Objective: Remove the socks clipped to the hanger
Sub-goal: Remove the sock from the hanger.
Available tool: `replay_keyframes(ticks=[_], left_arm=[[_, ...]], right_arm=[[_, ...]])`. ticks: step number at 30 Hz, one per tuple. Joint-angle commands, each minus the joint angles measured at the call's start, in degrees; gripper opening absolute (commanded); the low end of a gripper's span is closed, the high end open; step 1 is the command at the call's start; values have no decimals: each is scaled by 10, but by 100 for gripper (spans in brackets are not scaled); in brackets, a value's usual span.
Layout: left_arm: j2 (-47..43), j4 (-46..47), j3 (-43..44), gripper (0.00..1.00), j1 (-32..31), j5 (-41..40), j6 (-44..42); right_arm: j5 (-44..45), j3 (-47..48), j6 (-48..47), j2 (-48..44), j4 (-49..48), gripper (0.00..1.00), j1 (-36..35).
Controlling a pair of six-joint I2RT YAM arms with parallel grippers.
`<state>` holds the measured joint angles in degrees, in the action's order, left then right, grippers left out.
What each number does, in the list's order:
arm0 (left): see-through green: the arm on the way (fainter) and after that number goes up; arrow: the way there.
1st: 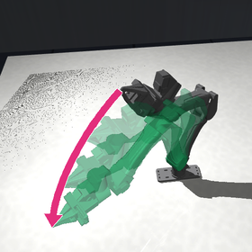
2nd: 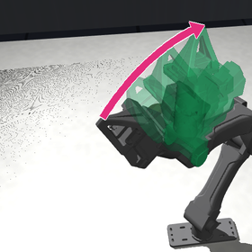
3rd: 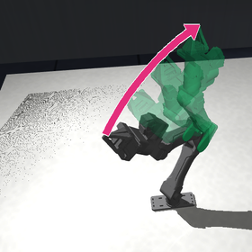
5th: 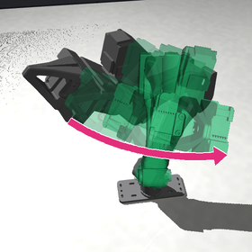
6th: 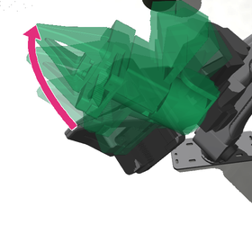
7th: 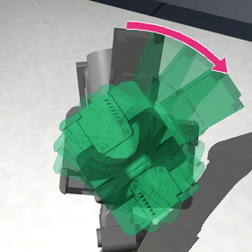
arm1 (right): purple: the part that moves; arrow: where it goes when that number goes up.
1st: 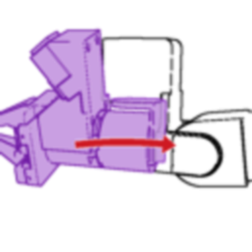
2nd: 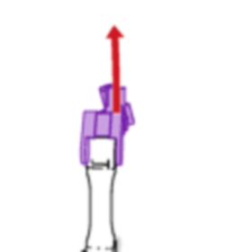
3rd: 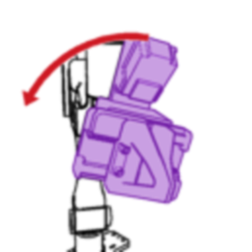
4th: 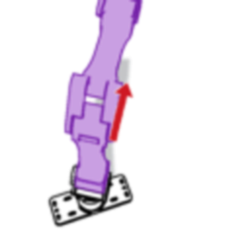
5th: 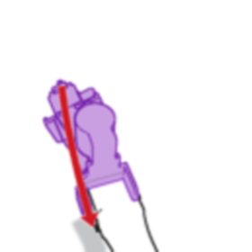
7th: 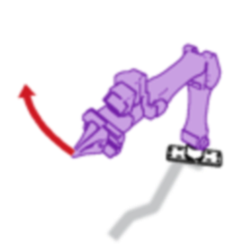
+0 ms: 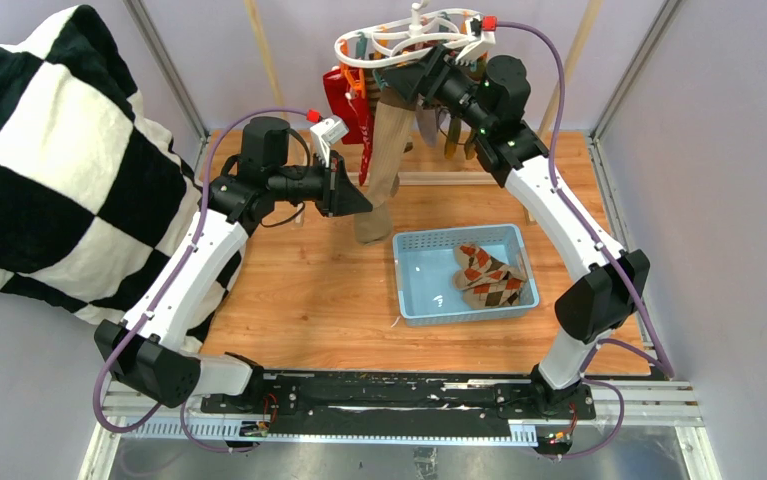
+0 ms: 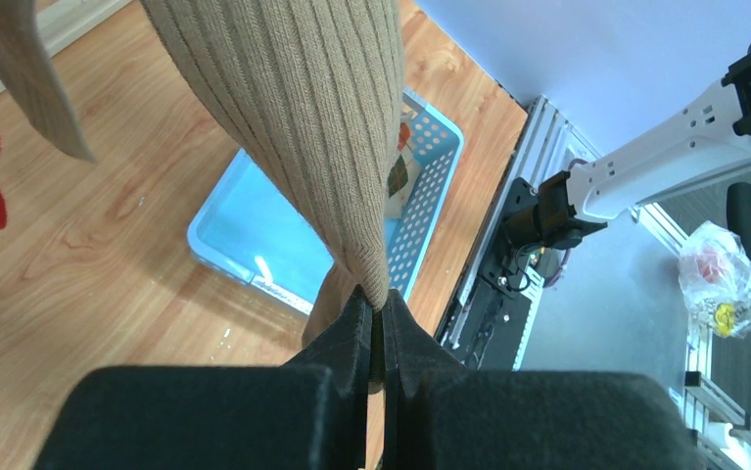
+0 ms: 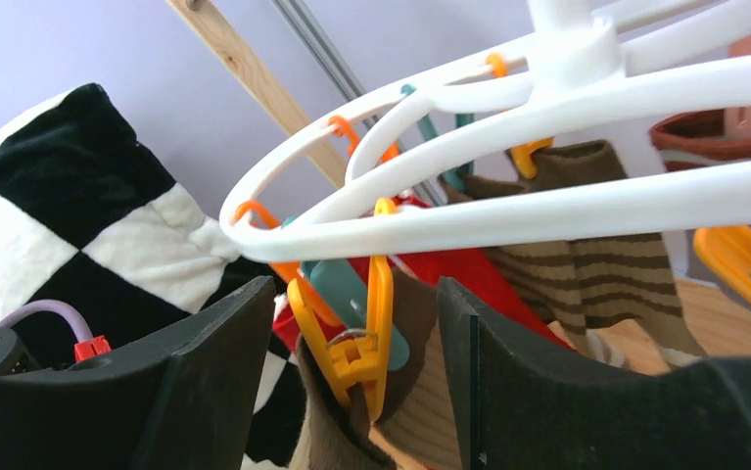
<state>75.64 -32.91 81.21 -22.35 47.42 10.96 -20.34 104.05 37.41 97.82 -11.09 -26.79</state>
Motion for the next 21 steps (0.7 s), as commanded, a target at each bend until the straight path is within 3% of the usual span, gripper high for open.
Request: replay_keyframes(ticks=[1, 12, 21], left_arm=[[-10, -9, 16, 0, -4, 8, -2], [-12, -15, 11, 0, -4, 3, -9], [-19, -26, 3, 0, -4, -2, -16]], right_arm=[[18, 29, -8, 6, -13, 64, -8], [4, 36, -1, 6, -19, 44, -8], [-11, 51, 5, 15, 1, 9, -8]])
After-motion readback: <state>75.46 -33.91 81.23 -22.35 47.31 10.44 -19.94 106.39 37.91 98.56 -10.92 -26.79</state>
